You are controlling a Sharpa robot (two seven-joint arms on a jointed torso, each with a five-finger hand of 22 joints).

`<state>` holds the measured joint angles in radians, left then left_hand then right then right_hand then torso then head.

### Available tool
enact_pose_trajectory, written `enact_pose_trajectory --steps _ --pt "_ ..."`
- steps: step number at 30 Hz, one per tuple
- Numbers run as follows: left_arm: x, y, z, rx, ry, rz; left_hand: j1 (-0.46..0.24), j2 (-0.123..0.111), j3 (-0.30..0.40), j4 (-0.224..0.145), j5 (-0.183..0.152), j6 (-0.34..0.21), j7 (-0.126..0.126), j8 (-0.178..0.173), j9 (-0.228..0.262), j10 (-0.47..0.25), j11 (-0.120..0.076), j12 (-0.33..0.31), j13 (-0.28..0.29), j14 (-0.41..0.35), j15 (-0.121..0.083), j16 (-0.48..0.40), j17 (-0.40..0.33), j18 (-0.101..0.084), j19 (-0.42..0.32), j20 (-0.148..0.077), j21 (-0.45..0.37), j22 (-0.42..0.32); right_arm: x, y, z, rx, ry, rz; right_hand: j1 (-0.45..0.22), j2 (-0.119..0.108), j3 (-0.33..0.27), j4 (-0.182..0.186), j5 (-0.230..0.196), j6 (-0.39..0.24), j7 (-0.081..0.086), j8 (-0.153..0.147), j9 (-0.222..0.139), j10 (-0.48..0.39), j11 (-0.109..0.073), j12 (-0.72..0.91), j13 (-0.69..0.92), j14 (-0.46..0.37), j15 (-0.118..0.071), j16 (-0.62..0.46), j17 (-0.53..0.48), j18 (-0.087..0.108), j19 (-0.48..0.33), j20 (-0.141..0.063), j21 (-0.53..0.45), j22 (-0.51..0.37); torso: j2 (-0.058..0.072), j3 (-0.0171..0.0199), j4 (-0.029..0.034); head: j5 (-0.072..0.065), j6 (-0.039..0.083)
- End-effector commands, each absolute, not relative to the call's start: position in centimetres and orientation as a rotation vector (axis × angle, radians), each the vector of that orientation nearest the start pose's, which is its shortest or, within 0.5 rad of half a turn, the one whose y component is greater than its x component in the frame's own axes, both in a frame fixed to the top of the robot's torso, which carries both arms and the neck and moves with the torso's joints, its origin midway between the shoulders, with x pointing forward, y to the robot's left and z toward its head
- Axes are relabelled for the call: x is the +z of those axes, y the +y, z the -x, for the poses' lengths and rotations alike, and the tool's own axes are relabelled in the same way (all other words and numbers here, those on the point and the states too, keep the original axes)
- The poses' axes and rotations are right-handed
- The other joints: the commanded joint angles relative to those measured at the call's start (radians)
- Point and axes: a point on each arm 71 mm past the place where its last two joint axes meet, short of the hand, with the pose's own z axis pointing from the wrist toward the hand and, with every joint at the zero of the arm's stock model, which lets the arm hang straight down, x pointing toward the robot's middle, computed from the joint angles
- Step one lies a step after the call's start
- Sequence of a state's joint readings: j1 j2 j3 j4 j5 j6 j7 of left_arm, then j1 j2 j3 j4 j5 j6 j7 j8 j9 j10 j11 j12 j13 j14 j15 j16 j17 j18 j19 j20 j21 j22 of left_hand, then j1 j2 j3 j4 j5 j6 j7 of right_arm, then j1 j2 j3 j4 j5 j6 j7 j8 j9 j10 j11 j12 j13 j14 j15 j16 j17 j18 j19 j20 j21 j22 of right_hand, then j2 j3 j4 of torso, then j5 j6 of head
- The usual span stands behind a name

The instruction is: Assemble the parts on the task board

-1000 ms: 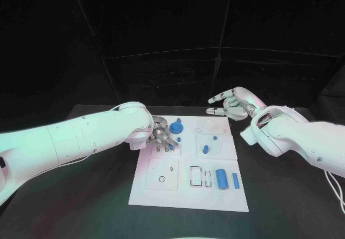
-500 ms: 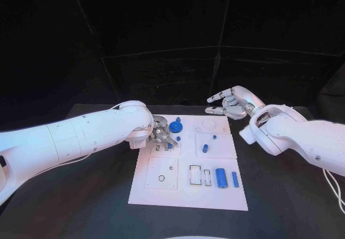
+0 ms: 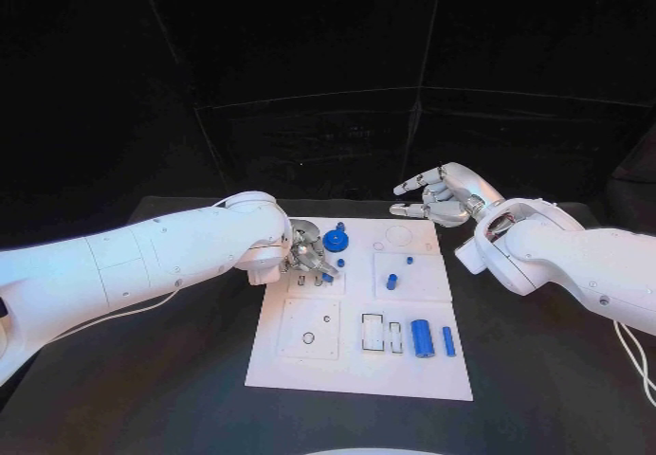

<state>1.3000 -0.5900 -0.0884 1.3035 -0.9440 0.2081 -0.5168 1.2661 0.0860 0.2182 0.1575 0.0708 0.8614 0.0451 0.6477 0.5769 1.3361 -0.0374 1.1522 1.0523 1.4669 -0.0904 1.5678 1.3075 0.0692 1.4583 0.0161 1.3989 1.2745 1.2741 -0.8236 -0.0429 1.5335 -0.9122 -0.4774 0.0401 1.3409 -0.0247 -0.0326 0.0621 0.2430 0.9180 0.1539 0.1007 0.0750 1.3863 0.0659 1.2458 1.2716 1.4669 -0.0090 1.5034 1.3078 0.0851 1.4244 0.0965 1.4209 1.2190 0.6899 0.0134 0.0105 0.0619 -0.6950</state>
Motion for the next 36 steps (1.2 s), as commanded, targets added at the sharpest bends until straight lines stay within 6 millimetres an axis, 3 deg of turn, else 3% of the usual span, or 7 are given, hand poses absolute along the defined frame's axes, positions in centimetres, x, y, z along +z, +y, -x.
enact_pose_trajectory --steps 1,3,10,18,22,36 --pt "-20.6 14.9 -51.7 -0.556 2.356 0.266 -0.074 -0.054 0.286 -0.168 -0.001 0.009 -0.001 0.013 0.014 -0.002 0.007 -0.009 -0.012 0.104 0.004 0.003 0.263 -0.005 -0.004 0.007 -0.006 -0.002 -14.0 -19.2 -49.9 0.997 1.534 -0.304 0.006 0.006 -0.006 0.001 0.005 0.008 -0.002 0.007 -0.001 0.0 -0.004 -0.003 -0.001 0.067 -0.006 -0.007 0.085 -0.016 0.001 -0.006 -0.004 -0.002 0.0 0.0007 0.0012 0.002 0.0" --pt "-20.6 15.1 -51.7 -0.563 2.344 0.283 -0.11 -0.076 0.354 -0.172 -0.003 0.008 0.002 0.022 0.025 0.001 0.005 -0.009 -0.015 0.104 0.005 0.003 0.263 -0.005 -0.004 0.007 -0.007 -0.001 -14.0 -19.2 -49.9 0.997 1.534 -0.304 0.006 0.006 -0.006 0.001 0.005 0.008 -0.002 0.007 -0.001 0.0 -0.004 -0.003 -0.001 0.067 -0.006 -0.007 0.085 -0.016 0.001 -0.006 -0.004 -0.002 0.0 0.0006 0.0021 0.003 0.0" --pt "-20.3 15.9 -51.4 -0.579 2.299 0.335 -0.139 -0.099 0.423 -0.184 -0.004 0.009 -0.003 0.033 0.038 0.004 0.006 -0.009 -0.017 0.104 0.003 0.003 0.263 -0.005 -0.003 0.007 -0.007 0.001 -14.1 -19.2 -50.0 0.996 1.536 -0.305 0.006 0.006 -0.006 0.001 0.005 0.008 -0.002 0.007 -0.001 0.0 -0.004 -0.003 -0.001 0.067 -0.006 -0.007 0.085 -0.016 0.001 -0.006 -0.004 -0.002 0.0 0.0007 0.001 0.008 -0.001" --pt "-20.3 16.5 -50.8 -0.554 2.263 0.309 -0.147 -0.107 0.445 -0.189 -0.004 0.009 -0.003 0.037 0.042 0.006 0.006 -0.008 -0.018 0.104 0.002 0.003 0.263 -0.006 -0.002 0.006 -0.007 0.003 -14.1 -19.4 -50.1 0.991 1.538 -0.307 0.007 0.006 -0.006 0.0 0.007 0.009 -0.002 0.007 -0.001 0.0 -0.004 -0.003 -0.002 0.067 -0.006 -0.007 0.084 -0.015 0.0 -0.006 -0.004 -0.003 -0.001 0.0003 0.0041 0.013 -0.006" --pt "-20.6 16.7 -50.5 -0.529 2.256 0.278 -0.147 -0.108 0.448 -0.191 -0.005 0.009 -0.004 0.037 0.043 0.006 0.006 -0.008 -0.018 0.104 0.002 0.003 0.263 -0.006 -0.002 0.006 -0.007 0.002 -14.1 -19.5 -50.1 0.989 1.539 -0.308 0.007 0.006 -0.006 0.0 0.007 0.009 -0.002 0.007 -0.001 0.0 -0.004 -0.003 -0.002 0.067 -0.006 -0.007 0.084 -0.015 0.0 -0.006 -0.004 -0.003 -0.004 0.0019 0.0076 0.012 -0.01" --pt "-21.7 16.9 -50.2 -0.441 2.222 0.181 -0.149 -0.113 0.457 -0.195 -0.005 0.01 -0.004 0.039 0.044 0.007 0.005 -0.008 -0.019 0.104 0.002 0.003 0.263 -0.006 -0.001 0.006 -0.005 0.005 -14.1 -19.6 -50.1 0.986 1.539 -0.309 0.007 0.006 -0.006 0.0 0.007 0.009 -0.002 0.007 -0.001 0.0 -0.004 -0.003 -0.002 0.067 -0.006 -0.007 0.084 -0.015 0.0 -0.006 -0.004 -0.003 -0.003 0.0018 0.0042 0.023 -0.012"
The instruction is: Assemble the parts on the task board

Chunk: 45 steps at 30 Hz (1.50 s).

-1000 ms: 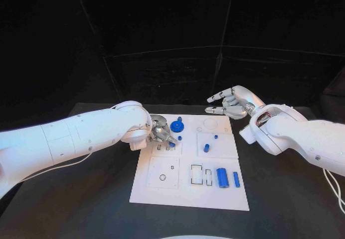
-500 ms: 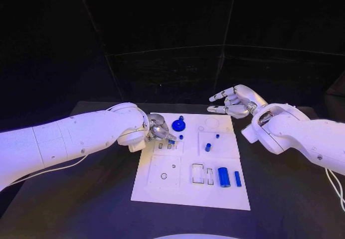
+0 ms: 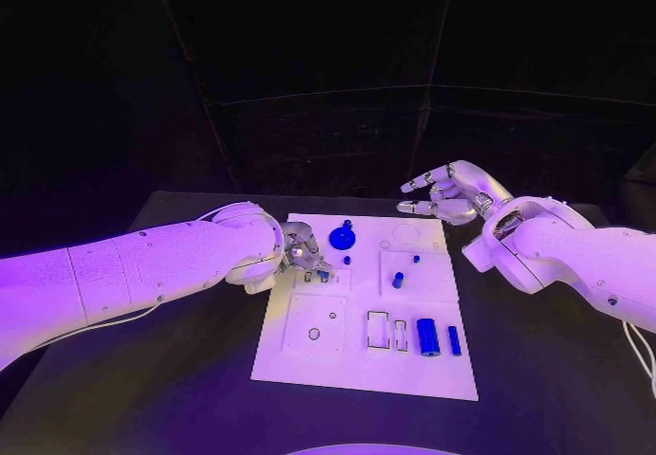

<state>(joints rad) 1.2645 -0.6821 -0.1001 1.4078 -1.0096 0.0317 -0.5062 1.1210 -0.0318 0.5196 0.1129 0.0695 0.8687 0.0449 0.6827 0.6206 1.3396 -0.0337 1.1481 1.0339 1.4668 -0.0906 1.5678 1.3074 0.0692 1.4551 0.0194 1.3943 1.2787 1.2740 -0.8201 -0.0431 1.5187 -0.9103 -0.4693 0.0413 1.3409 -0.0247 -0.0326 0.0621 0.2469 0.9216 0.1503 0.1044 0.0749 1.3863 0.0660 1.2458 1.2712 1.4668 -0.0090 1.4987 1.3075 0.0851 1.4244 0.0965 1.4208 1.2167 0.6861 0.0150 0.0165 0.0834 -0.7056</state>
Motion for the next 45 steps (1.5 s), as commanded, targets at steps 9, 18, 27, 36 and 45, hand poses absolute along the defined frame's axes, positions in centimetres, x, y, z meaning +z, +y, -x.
enact_pose_trajectory --steps 9,18,27,36,45 --pt "-22.02 16.66 -50.09 -0.42 2.242 0.138 -0.004 0.003 0.159 -0.152 -0.004 0.002 -0.004 0.004 0.001 0.003 0.001 -0.005 -0.003 0.104 0.002 0.003 0.263 -0.006 0.002 0.003 -0.001 0.0 -14.11 -19.49 -50.07 0.99 1.538 -0.307 0.007 0.006 -0.006 0.0 0.003 0.006 0.001 0.003 -0.001 0.0 -0.004 -0.003 -0.001 0.067 -0.006 -0.003 0.084 -0.015 0.0 -0.006 -0.004 -0.001 0.002 0.0005 -0.0034 0.002 -0.002" --pt "-22.22 16.63 -49.99 -0.409 2.269 0.117 -0.004 0.003 0.161 -0.154 -0.004 0.003 -0.004 0.004 0.002 0.004 0.001 -0.006 -0.003 0.104 0.002 0.003 0.263 -0.005 0.002 0.002 -0.002 -0.002 -14.12 -19.46 -50.08 0.991 1.539 -0.306 0.006 0.006 -0.007 0.0 0.005 0.007 0.001 0.004 -0.001 -0.002 -0.004 -0.005 -0.003 0.067 -0.006 -0.003 0.082 -0.015 0.0 -0.007 -0.004 -0.001 0.001 0.0001 -0.0016 0.002 -0.005" --pt "-22.33 16.59 -49.92 -0.404 2.287 0.103 -0.004 0.001 0.165 -0.156 -0.004 0.003 -0.004 0.004 0.002 0.003 0.001 -0.007 -0.005 0.104 0.001 0.003 0.263 -0.005 0.001 0.002 -0.003 -0.003 -14.12 -19.44 -50.08 0.992 1.54 -0.305 0.006 0.006 -0.007 0.0 0.005 0.007 0.001 0.004 -0.001 -0.002 -0.004 -0.005 -0.003 0.067 -0.006 -0.003 0.082 -0.015 0.0 -0.007 -0.004 -0.001 0.001 -0.0002 -0.0023 0.001 -0.007" --pt "-22.4 16.67 -49.75 -0.404 2.305 0.097 -0.007 -0.003 0.176 -0.161 0.001 0.005 -0.004 0.006 0.004 0.003 0.001 -0.012 -0.011 0.104 0.001 0.003 0.263 -0.006 0.002 0.002 -0.002 -0.001 -14.12 -19.37 -50.08 0.993 1.54 -0.304 0.005 0.007 -0.008 0.0 0.006 0.007 0.001 0.004 -0.001 -0.002 -0.004 -0.005 -0.003 0.067 -0.006 -0.003 0.082 -0.015 0.0 -0.007 -0.005 -0.002 0.001 0.0004 -0.0004 0.003 -0.011" --pt "-22.42 16.77 -49.75 -0.403 2.308 0.098 -0.01 -0.003 0.179 -0.161 0.003 0.007 -0.004 0.007 0.005 0.003 0.001 -0.013 -0.013 0.104 0.002 0.003 0.263 -0.006 0.002 0.002 -0.003 -0.001 -14.12 -19.35 -50.09 0.994 1.54 -0.304 0.005 0.007 -0.008 0.0 0.006 0.007 0.001 0.004 -0.001 -0.002 -0.004 -0.005 -0.003 0.067 -0.006 -0.003 0.082 -0.015 0.0 -0.007 -0.005 -0.002 0.002 0.0005 -0.0028 0.005 -0.013"
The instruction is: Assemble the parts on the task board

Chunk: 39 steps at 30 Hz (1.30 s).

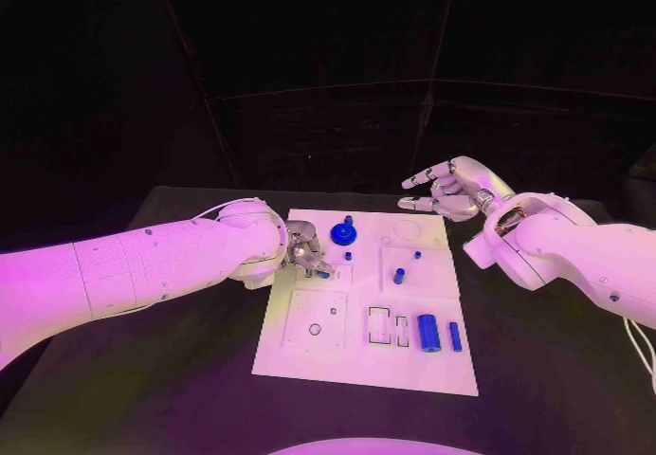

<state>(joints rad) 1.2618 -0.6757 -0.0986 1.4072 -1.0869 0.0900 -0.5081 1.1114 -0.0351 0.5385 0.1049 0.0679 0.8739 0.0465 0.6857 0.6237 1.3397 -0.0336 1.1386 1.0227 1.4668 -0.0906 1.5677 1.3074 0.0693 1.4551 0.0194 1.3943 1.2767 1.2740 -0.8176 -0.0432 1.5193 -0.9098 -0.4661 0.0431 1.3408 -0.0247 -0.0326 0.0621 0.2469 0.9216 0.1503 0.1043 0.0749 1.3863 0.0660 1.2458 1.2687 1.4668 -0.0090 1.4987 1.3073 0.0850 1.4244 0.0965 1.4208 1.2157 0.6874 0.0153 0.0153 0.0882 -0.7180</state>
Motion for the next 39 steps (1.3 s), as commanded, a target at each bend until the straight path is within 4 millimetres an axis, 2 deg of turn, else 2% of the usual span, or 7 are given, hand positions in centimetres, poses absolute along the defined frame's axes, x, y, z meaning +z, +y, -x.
enact_pose_trajectory --steps 1,8,17,20,25,29,39 --pt "-22.42 16.77 -49.75 -0.403 2.308 0.098 0.0 0.0 0.16 -0.153 0.004 0.002 -0.006 0.004 0.002 0.003 0.001 -0.003 -0.002 0.104 0.002 0.003 0.263 -0.006 0.002 0.002 -0.003 0.001 -14.12 -19.36 -50.08 0.993 1.54 -0.304 0.005 0.007 -0.008 0.0 0.006 0.007 0.001 0.004 -0.001 -0.002 -0.004 -0.005 -0.001 0.067 -0.006 -0.003 0.083 -0.015 -0.001 -0.007 -0.005 -0.001 0.0 0.0001 -0.0014 0.0 -0.001" --pt "-22.45 16.6 -49.8 -0.405 2.311 0.099 -0.015 -0.003 0.165 -0.148 0.005 0.006 -0.007 0.006 0.004 0.007 0.001 0.001 0.003 0.104 0.002 0.003 0.263 -0.006 0.003 0.003 -0.002 0.003 -14.12 -19.29 -50.08 0.994 1.54 -0.304 0.005 0.007 -0.008 0.0 0.006 0.007 0.001 0.004 -0.001 -0.002 -0.004 -0.005 -0.001 0.067 -0.006 -0.003 0.083 -0.015 -0.001 -0.007 -0.005 -0.001 0.0 0.0008 -0.0006 -0.002 -0.005" --pt "-22.5 16.28 -49.86 -0.411 2.319 0.098 -0.103 -0.016 0.135 -0.099 0.001 0.028 -0.016 0.011 0.01 0.011 -0.006 -0.005 -0.011 0.104 -0.003 0.003 0.263 -0.007 0.007 -0.001 0.001 0.011 -14.13 -19.25 -50.1 0.994 1.541 -0.304 0.003 0.008 -0.01 0.002 0.006 0.01 0.001 0.006 -0.001 -0.002 -0.005 -0.006 -0.002 0.067 -0.007 -0.004 0.082 -0.015 -0.001 -0.007 -0.006 -0.003 0.0 0.0013 -0.0016 -0.003 -0.01" --pt "-22.53 16.22 -49.92 -0.41 2.321 0.097 -0.126 -0.013 0.125 -0.084 0.001 0.033 -0.017 0.009 0.01 0.012 -0.007 -0.006 -0.015 0.104 -0.004 0.003 0.263 -0.008 0.009 -0.002 0.003 0.015 -14.13 -19.25 -50.1 0.994 1.54 -0.304 0.003 0.008 -0.01 0.002 0.006 0.01 0.001 0.006 -0.001 -0.002 -0.005 -0.006 -0.002 0.067 -0.007 -0.004 0.082 -0.015 -0.001 -0.007 -0.006 -0.003 0.0 0.0015 -0.0016 -0.003 -0.01" --pt "-22.56 16.05 -49.97 -0.41 2.325 0.092 -0.141 -0.016 0.115 -0.077 0.001 0.04 -0.02 0.01 0.011 0.018 -0.009 0.004 -0.003 0.104 -0.005 0.003 0.263 -0.009 0.01 -0.003 0.004 0.018 -14.14 -19.24 -50.12 0.994 1.54 -0.304 0.003 0.008 -0.01 0.002 0.006 0.01 0.001 0.006 -0.001 -0.002 -0.005 -0.006 -0.002 0.067 -0.007 -0.004 0.082 -0.015 -0.001 -0.007 -0.006 -0.003 0.0 0.0005 -0.0003 -0.005 -0.013" --pt "-22.58 15.94 -50.06 -0.41 2.325 0.092 -0.152 -0.017 0.107 -0.071 0.001 0.046 -0.022 0.01 0.011 0.02 -0.01 0.008 0.001 0.104 -0.006 0.003 0.263 -0.009 0.01 -0.004 0.004 0.018 -14.14 -19.2 -50.13 0.995 1.54 -0.304 0.002 0.009 -0.01 0.002 0.007 0.011 0.0 0.006 -0.001 -0.002 -0.005 -0.006 -0.002 0.067 -0.007 -0.004 0.081 -0.015 -0.002 -0.007 -0.006 -0.003 -0.001 0.0012 -0.0008 -0.005 -0.014" --pt "-22.62 15.82 -50.39 -0.404 2.32 0.099 -0.17 -0.01 0.099 -0.057 0.001 0.052 -0.023 0.007 0.011 0.022 -0.011 0.012 0.005 0.104 -0.008 0.003 0.263 -0.009 0.011 -0.006 0.005 0.02 -14.15 -19.13 -50.15 0.997 1.54 -0.304 0.001 0.009 -0.011 0.003 0.007 0.011 0.0 0.006 -0.001 -0.003 -0.005 -0.006 -0.002 0.067 -0.007 -0.005 0.08 -0.015 -0.002 -0.007 -0.006 -0.004 0.0 0.0005 -0.0012 -0.006 -0.014"
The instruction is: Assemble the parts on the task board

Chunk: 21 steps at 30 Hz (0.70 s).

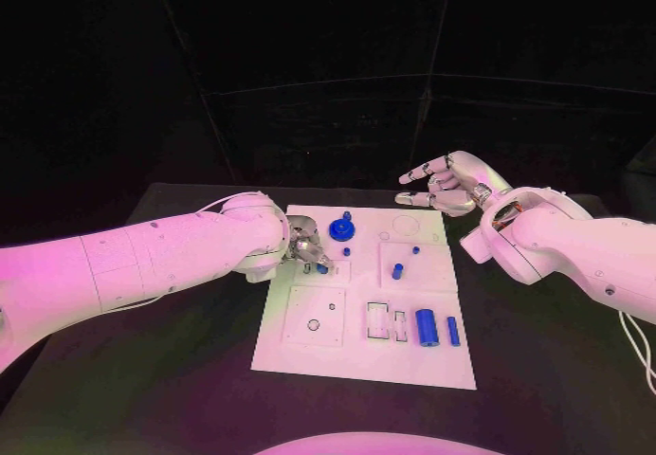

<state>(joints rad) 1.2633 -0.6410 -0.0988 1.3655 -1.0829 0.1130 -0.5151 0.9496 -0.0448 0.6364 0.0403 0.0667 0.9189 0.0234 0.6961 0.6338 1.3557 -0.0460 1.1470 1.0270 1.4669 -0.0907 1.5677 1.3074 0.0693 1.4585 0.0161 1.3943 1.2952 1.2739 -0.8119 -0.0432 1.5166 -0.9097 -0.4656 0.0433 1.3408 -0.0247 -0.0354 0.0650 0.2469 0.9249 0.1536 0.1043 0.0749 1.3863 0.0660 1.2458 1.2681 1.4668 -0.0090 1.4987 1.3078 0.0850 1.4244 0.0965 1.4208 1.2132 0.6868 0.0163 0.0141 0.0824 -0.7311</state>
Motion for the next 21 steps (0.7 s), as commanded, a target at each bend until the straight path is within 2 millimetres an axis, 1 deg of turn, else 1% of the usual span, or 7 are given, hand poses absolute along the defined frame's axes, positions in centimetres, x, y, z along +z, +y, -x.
enact_pose_trajectory --steps 1,2,4,8,15,21 --pt "-22.62 15.79 -50.39 -0.405 2.32 0.098 -0.009 0.0 0.001 0.007 0.002 0.007 0.0 -0.003 0.0 0.007 0.001 0.004 0.002 0.104 -0.008 0.003 0.263 -0.009 0.008 -0.003 0.005 0.002 -14.15 -19.13 -50.15 0.997 1.54 -0.304 0.001 0.009 -0.008 0.0 0.007 0.008 -0.003 0.006 -0.001 -0.003 -0.005 -0.006 -0.002 0.067 -0.007 -0.005 0.08 -0.015 -0.002 -0.007 -0.006 -0.001 0.0 -0.0009 0.0003 -0.001 -0.001" --pt "-22.63 15.75 -50.39 -0.405 2.321 0.097 -0.009 0.0 0.001 0.008 0.002 0.008 0.0 -0.003 0.0 0.007 0.001 0.005 0.004 0.104 -0.008 0.003 0.263 -0.009 0.008 -0.003 0.006 0.003 -14.15 -19.13 -50.15 0.997 1.54 -0.304 0.001 0.009 -0.008 0.0 0.007 0.008 -0.003 0.006 -0.001 -0.003 -0.005 -0.006 -0.002 0.067 -0.007 -0.005 0.08 -0.015 -0.002 -0.007 -0.006 -0.001 0.0 -0.0004 0.0002 0.0 -0.001" --pt "-22.63 15.68 -50.39 -0.406 2.322 0.095 -0.013 0.001 -0.001 0.01 0.002 0.011 -0.001 -0.003 0.0 0.009 0.0 0.007 0.006 0.104 -0.008 0.003 0.263 -0.01 0.009 -0.003 0.006 0.004 -14.16 -19.12 -50.16 0.997 1.541 -0.304 0.001 0.009 -0.008 0.0 0.007 0.008 -0.003 0.006 -0.001 -0.003 -0.005 -0.006 -0.002 0.067 -0.007 -0.005 0.08 -0.015 -0.002 -0.007 -0.006 -0.001 0.001 -0.0009 0.0009 -0.001 -0.001" --pt "-22.65 15.62 -50.39 -0.406 2.325 0.092 -0.029 0.004 -0.009 0.021 0.002 0.018 -0.002 -0.006 -0.001 0.013 -0.001 0.012 0.011 0.104 -0.01 0.003 0.263 -0.011 0.011 -0.004 0.009 0.008 -14.18 -19.11 -50.17 0.996 1.542 -0.305 0.0 0.01 -0.009 0.001 0.007 0.008 -0.003 0.006 -0.001 -0.003 -0.005 -0.007 -0.002 0.066 -0.007 -0.005 0.079 -0.014 -0.002 -0.007 -0.007 -0.002 0.0 -0.0005 0.0008 -0.002 -0.001" --pt "-22.68 15.63 -50.47 -0.403 2.327 0.092 -0.044 0.007 -0.015 0.032 0.002 0.023 -0.004 -0.008 -0.001 0.015 -0.002 0.016 0.015 0.104 -0.011 0.003 0.263 -0.012 0.013 -0.005 0.012 0.014 -14.19 -19.11 -50.17 0.996 1.543 -0.308 -0.002 0.011 -0.01 0.002 0.01 0.008 -0.003 0.007 -0.001 -0.004 -0.005 -0.008 -0.003 0.066 -0.007 -0.005 0.078 -0.014 -0.003 -0.007 -0.008 -0.004 0.001 -0.0009 0.0009 -0.003 -0.004" --pt "-22.7 15.63 -50.5 -0.402 2.329 0.091 -0.06 0.006 -0.024 0.042 0.002 0.029 -0.005 -0.01 -0.002 0.018 -0.003 0.019 0.018 0.104 -0.011 0.003 0.263 -0.013 0.015 -0.006 0.014 0.018 -14.19 -19.12 -50.18 0.996 1.544 -0.309 -0.003 0.011 -0.011 0.003 0.012 0.008 -0.003 0.007 -0.001 -0.004 -0.005 -0.009 -0.004 0.066 -0.007 -0.006 0.076 -0.014 -0.004 -0.008 -0.009 -0.006 0.0 -0.0009 0.001 -0.003 -0.005"
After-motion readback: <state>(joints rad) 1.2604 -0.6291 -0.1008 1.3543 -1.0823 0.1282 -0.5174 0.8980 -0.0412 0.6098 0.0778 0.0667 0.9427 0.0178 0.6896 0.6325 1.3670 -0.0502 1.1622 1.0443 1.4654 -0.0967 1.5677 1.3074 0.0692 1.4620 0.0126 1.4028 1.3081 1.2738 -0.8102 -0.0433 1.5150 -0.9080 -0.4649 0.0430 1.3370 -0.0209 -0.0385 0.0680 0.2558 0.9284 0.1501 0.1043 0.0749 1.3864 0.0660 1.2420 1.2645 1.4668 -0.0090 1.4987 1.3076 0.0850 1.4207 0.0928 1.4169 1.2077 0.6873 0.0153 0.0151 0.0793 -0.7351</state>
